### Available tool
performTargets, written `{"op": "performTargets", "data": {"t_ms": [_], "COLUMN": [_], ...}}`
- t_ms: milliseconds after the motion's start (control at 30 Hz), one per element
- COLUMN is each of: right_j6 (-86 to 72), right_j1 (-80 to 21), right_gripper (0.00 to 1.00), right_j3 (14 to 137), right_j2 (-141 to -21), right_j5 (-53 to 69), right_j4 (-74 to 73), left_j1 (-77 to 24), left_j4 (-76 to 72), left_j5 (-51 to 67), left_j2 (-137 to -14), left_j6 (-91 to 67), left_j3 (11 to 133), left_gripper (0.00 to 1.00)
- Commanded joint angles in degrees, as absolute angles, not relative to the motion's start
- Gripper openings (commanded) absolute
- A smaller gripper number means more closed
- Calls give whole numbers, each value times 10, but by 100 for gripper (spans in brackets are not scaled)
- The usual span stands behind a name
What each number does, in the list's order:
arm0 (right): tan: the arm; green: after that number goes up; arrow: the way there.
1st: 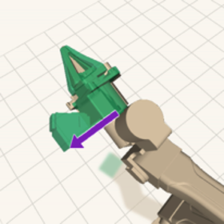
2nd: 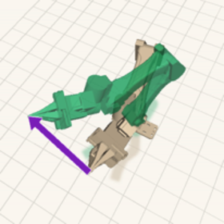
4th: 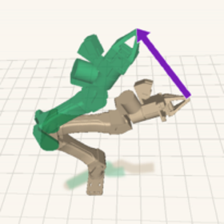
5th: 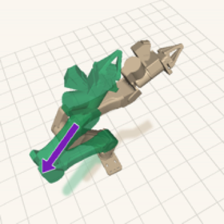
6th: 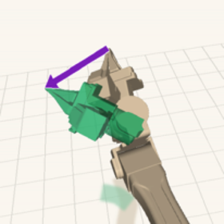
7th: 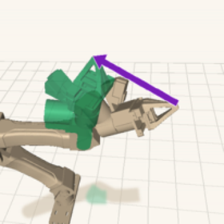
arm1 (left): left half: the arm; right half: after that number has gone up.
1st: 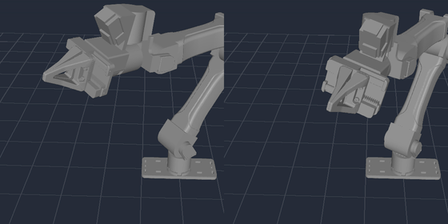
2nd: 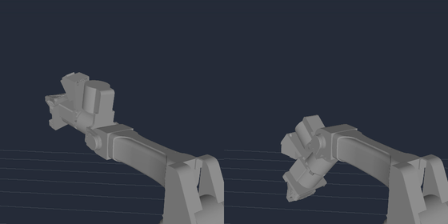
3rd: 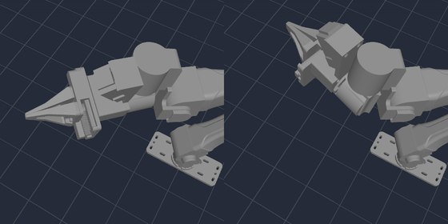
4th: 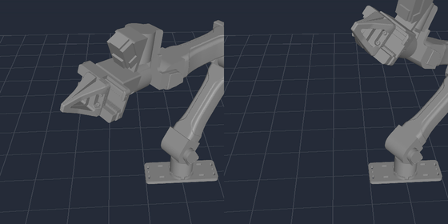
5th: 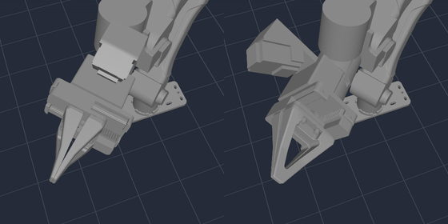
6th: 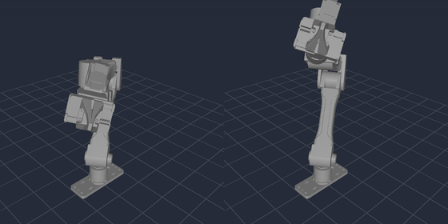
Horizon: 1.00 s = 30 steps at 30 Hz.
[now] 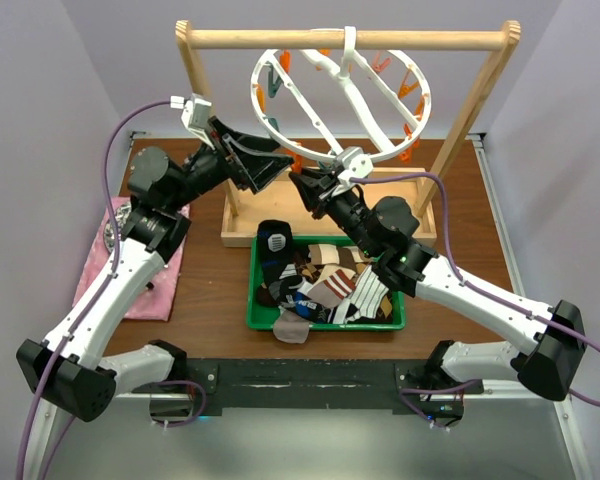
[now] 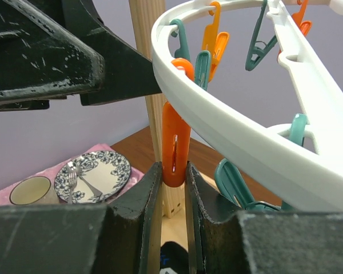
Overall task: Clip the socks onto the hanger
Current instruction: Open the clamp at the hanger.
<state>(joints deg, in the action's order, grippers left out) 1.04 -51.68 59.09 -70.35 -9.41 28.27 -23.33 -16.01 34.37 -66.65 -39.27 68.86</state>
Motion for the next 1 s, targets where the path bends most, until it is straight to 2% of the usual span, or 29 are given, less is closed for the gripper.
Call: {"op": "performTargets", "data": {"t_ms": [0, 467, 733, 967], "right_j6": [5, -17, -19, -23], "right_j1": [-517, -518, -518, -518], "right_gripper": [0, 0, 0, 0], "right_j3": [608, 625, 636, 641], "right_j2": [-697, -708, -719, -727], "right_j5": [-91, -83, -78, -77], "right_j4": [286, 267, 263, 259], "left_j1": [-236, -258, -264, -266], "left_j4": [-169, -139, -149, -148], "left_j5": [345, 321, 311, 295], "left_j2": [-660, -678, -697, -715], "left_j6": [-377, -315, -337, -340], "left_j3": [684, 691, 708, 738], "left_gripper": [76, 69, 68, 61]}}
